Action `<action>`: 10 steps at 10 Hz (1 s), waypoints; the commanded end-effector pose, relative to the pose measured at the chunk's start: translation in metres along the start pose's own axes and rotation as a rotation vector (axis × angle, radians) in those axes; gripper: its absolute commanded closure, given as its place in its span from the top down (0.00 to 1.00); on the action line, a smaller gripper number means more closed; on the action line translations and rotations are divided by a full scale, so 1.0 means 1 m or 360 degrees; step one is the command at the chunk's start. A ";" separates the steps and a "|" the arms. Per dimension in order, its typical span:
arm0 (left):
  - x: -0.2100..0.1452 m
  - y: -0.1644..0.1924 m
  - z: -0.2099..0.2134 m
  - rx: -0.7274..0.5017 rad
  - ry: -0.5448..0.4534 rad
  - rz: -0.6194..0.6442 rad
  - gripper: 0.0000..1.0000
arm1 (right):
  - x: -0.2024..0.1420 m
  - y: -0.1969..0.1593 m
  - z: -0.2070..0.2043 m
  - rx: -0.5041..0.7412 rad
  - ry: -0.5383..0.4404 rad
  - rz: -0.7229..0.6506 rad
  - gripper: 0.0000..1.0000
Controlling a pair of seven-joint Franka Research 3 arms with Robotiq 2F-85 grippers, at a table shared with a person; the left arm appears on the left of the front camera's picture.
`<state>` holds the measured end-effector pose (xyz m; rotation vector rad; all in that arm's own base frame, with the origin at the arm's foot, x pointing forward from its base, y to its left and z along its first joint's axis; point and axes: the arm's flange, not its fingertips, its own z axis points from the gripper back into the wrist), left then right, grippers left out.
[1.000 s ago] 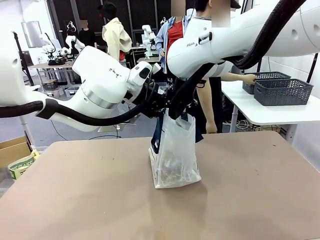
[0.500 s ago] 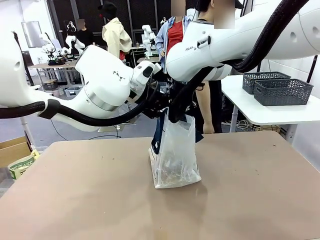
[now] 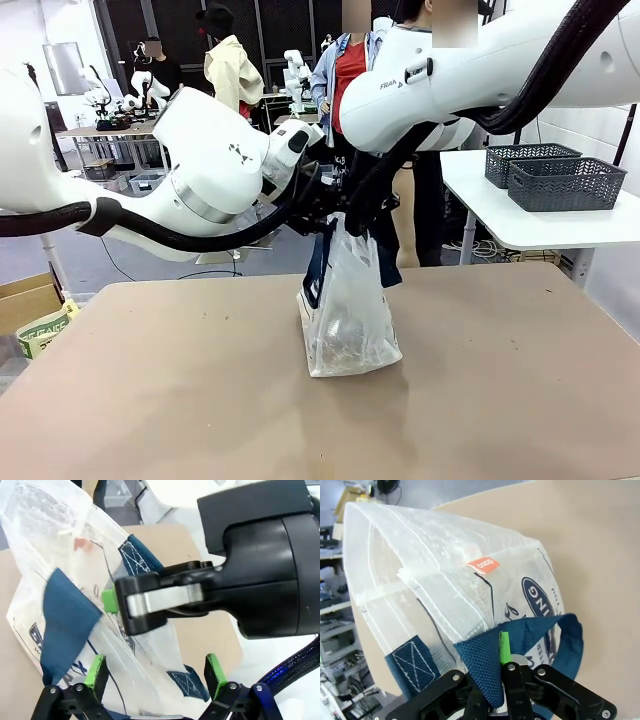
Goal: Transfer purchased items from the store into the shopping bag.
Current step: Move the Reusable shopping bag to the right side of the table.
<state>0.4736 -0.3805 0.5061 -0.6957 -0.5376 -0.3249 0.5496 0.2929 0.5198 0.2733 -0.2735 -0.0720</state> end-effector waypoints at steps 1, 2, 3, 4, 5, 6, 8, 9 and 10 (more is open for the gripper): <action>0.006 -0.006 0.003 0.0026 -0.0028 -0.0001 1.00 | 0.001 0.000 -0.005 -0.0004 0.0006 -0.0064 0.00; 0.006 -0.006 0.003 0.0033 -0.0022 -0.0010 1.00 | 0.001 0.000 -0.005 -0.0004 0.0006 -0.0064 0.00; 0.007 -0.010 0.002 0.0050 0.0004 0.0001 1.00 | 0.001 0.000 -0.005 -0.0004 0.0006 -0.0064 0.00; 0.001 0.000 0.002 0.0005 -0.0014 -0.0004 1.00 | 0.000 -0.001 -0.003 -0.0004 0.0007 -0.0011 0.00; 0.002 -0.001 0.002 0.0013 -0.0012 -0.0014 1.00 | -0.001 -0.002 -0.004 -0.0009 -0.0002 -0.0030 0.00; 0.003 -0.005 0.000 0.0061 0.0024 0.0013 1.00 | -0.001 -0.002 -0.004 -0.0015 -0.0013 -0.0051 0.00; 0.005 -0.012 -0.005 0.0073 0.0029 0.0062 1.00 | 0.001 -0.001 -0.005 -0.0010 -0.0023 -0.0063 0.00; 0.005 -0.013 -0.006 0.0091 0.0046 0.0065 1.00 | 0.000 0.000 -0.006 -0.0008 -0.0025 -0.0061 0.00; 0.004 -0.014 -0.008 0.0091 0.0062 0.0070 1.00 | 0.001 0.001 -0.006 -0.0006 -0.0025 -0.0062 0.00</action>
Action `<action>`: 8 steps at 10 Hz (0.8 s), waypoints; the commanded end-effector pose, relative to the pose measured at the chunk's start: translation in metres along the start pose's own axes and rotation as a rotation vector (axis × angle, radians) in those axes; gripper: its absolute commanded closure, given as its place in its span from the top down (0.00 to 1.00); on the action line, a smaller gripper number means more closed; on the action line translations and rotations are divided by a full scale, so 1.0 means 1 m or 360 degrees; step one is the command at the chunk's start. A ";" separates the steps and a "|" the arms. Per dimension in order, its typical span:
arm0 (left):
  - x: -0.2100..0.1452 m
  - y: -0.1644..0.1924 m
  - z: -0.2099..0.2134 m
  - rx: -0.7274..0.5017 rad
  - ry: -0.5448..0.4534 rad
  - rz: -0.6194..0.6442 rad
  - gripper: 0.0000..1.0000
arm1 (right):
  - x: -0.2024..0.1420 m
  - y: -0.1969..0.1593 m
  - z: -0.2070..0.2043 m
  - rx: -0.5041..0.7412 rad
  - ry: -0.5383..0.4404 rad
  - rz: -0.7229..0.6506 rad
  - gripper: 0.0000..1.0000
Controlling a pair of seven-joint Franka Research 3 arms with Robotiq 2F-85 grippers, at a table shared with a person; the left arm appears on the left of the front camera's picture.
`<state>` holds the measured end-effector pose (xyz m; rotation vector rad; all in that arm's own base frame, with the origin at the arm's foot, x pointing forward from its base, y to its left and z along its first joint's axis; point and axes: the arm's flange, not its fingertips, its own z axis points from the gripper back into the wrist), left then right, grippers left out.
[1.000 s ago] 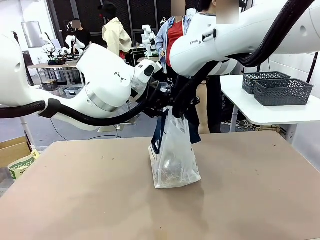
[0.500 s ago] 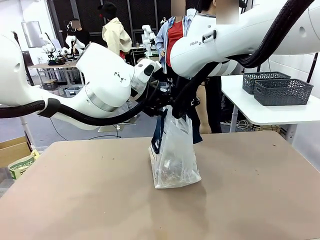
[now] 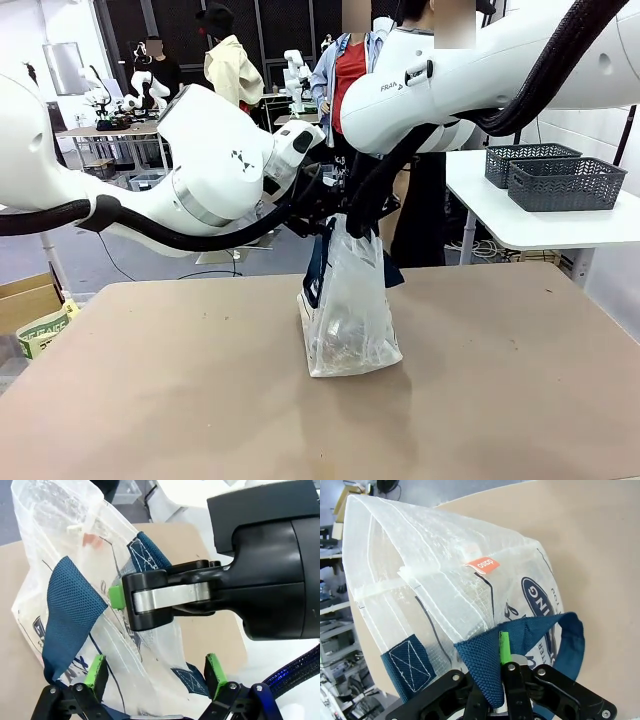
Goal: Transfer purchased items from the store into the shopping bag.
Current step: Move the Reusable shopping bag to the right side of the table.
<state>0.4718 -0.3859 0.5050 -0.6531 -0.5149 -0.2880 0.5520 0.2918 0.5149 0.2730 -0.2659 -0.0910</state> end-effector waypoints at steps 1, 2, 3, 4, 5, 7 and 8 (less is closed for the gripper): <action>0.004 -0.011 -0.006 0.0008 0.0042 0.0018 1.00 | -0.001 0.004 -0.001 0.0005 -0.0032 -0.0034 0.00; 0.002 -0.012 -0.008 0.0002 0.0064 0.0013 1.00 | 0.000 0.004 -0.001 0.0009 -0.0035 -0.0039 0.00; 0.000 -0.012 -0.012 0.0000 0.0091 0.0004 1.00 | 0.001 0.004 -0.002 0.0013 -0.0037 -0.0043 0.00; -0.002 -0.012 -0.015 -0.0028 0.0120 -0.0015 1.00 | 0.002 0.004 -0.002 0.0016 -0.0039 -0.0042 0.00; -0.006 -0.014 -0.014 -0.0076 0.0156 -0.0127 0.82 | 0.001 0.005 -0.001 0.0017 -0.0039 -0.0046 0.00; -0.004 -0.012 -0.014 -0.0053 0.0175 -0.0117 0.44 | 0.002 0.004 -0.001 0.0021 -0.0045 -0.0053 0.00; -0.004 -0.010 -0.014 -0.0031 0.0206 -0.0130 0.26 | 0.002 0.005 0.000 0.0022 -0.0047 -0.0054 0.00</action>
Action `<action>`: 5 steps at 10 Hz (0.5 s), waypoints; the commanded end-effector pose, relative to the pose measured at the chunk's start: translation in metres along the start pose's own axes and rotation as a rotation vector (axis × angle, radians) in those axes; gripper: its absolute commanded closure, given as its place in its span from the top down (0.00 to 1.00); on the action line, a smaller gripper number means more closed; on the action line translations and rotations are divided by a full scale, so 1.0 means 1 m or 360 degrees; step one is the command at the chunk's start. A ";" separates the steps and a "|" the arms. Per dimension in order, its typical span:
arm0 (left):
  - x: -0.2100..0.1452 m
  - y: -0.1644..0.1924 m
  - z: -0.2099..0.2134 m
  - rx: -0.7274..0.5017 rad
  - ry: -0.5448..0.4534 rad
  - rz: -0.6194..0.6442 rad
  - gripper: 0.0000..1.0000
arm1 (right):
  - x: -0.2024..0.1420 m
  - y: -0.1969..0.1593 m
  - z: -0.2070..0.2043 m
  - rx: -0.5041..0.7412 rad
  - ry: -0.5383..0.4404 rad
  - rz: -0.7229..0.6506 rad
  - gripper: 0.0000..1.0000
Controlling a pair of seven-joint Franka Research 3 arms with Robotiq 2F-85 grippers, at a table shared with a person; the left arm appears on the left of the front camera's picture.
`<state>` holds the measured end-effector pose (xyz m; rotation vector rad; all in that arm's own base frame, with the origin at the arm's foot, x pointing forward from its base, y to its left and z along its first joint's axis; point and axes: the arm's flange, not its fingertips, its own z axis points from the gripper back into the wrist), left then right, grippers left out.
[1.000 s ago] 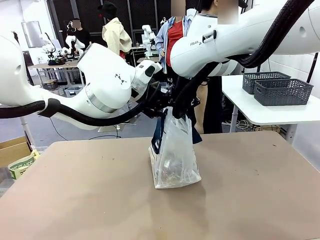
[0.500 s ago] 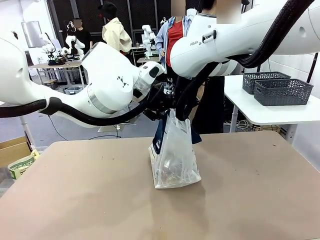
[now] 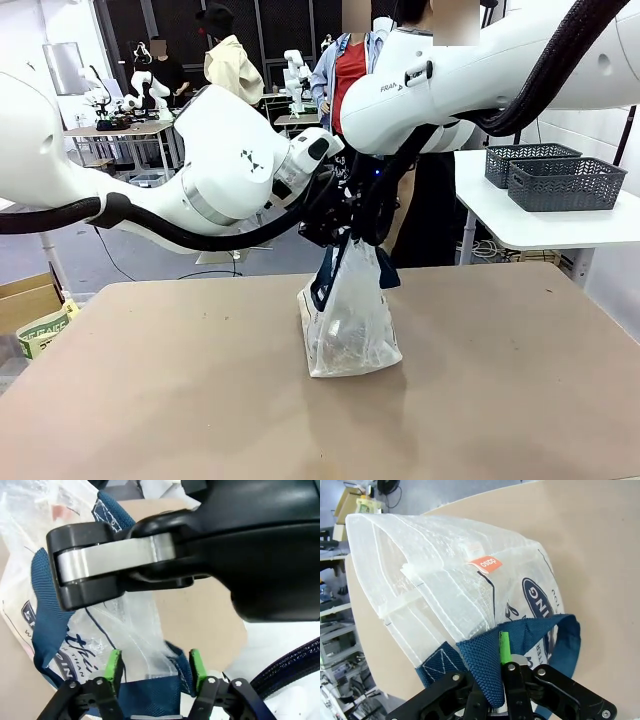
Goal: Transfer purchased items from the store into the shopping bag.
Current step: Move the Reusable shopping bag to the right side of the table.
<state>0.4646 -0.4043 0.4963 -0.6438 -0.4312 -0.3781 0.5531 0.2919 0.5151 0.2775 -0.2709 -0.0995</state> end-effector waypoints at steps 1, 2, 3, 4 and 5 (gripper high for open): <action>0.005 0.004 0.003 0.0032 0.0068 -0.0062 0.07 | 0.001 0.005 0.000 0.0021 -0.0035 -0.0043 0.00; 0.004 0.004 0.004 0.0061 0.0099 -0.0083 0.00 | 0.001 0.005 0.000 0.0022 -0.0031 -0.0045 0.00; 0.005 0.006 0.005 0.0101 0.0140 -0.0121 0.00 | 0.002 0.005 0.000 0.0023 -0.0031 -0.0044 0.00; 0.005 0.007 0.008 0.0147 0.0157 -0.0165 0.00 | 0.001 0.005 0.001 0.0025 -0.0031 -0.0044 0.00; 0.006 0.009 0.013 0.0191 0.0163 -0.0208 0.00 | 0.002 0.005 0.001 0.0024 -0.0035 -0.0047 0.00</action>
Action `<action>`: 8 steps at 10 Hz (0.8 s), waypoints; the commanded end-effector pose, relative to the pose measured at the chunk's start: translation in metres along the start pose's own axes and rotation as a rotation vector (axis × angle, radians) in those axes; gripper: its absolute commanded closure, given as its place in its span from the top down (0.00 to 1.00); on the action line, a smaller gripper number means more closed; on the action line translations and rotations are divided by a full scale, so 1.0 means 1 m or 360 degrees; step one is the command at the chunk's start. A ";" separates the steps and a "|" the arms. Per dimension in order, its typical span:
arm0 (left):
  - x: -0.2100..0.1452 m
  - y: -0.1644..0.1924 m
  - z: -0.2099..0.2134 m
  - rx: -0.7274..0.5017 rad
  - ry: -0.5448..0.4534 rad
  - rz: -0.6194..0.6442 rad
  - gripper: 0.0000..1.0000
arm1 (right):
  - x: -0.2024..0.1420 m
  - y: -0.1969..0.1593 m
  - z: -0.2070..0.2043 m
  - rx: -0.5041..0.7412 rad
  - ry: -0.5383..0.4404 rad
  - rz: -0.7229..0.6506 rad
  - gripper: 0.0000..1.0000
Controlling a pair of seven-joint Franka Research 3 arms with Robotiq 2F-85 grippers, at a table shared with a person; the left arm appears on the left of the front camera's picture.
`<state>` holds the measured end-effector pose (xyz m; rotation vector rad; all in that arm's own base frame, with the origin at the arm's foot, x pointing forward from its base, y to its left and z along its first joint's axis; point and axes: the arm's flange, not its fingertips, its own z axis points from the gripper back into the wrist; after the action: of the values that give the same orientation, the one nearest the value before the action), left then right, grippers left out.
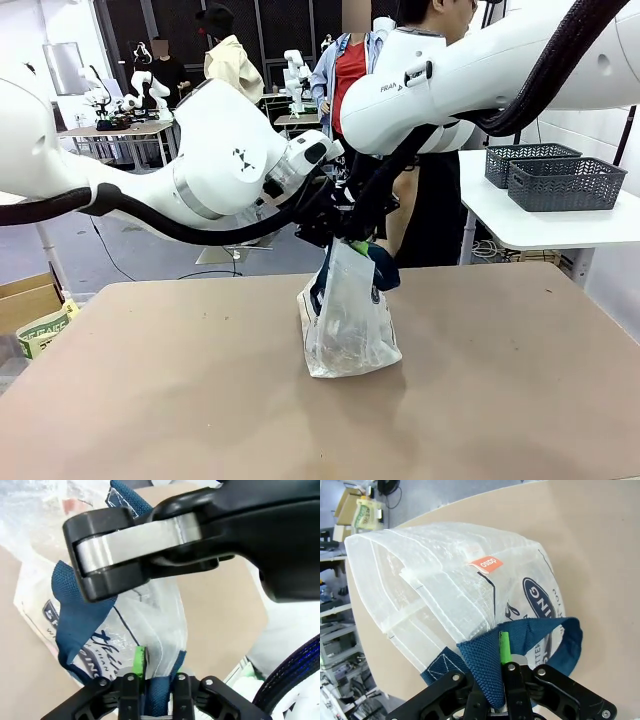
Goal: Transfer purchased items from the store into the shopping bag.
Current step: Move the Reusable shopping bag to the right side of the table.
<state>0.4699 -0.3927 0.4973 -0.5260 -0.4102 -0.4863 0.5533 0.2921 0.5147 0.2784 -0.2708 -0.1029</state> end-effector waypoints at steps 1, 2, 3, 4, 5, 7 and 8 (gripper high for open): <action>0.004 0.004 0.013 0.0103 0.0057 -0.0045 0.00 | 0.002 0.004 0.002 0.0021 -0.0037 -0.0044 0.00; 0.004 0.008 0.018 0.0132 0.0058 -0.0045 0.00 | 0.002 0.004 0.002 0.0021 -0.0037 -0.0041 0.00; 0.003 0.011 0.023 0.0168 0.0081 -0.0060 0.00 | 0.002 0.004 0.002 0.0019 -0.0034 -0.0034 0.00; 0.003 0.013 0.026 0.0199 0.0083 -0.0061 0.00 | 0.002 0.003 0.002 0.0029 -0.0029 -0.0003 0.00; 0.003 0.014 0.028 0.0198 0.0072 -0.0055 0.00 | 0.002 0.003 0.002 0.0048 -0.0021 0.0018 0.00; 0.002 0.014 0.029 0.0141 0.0062 -0.0046 0.00 | 0.002 0.002 0.002 0.0082 -0.0056 0.0018 0.00; 0.001 0.014 0.028 0.0122 0.0071 -0.0065 0.00 | 0.002 0.001 0.000 0.0102 -0.0076 0.0064 0.00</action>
<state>0.4746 -0.3735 0.5115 -0.4222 -0.4150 -0.5217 0.5515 0.3002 0.5169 0.2941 -0.2903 -0.0871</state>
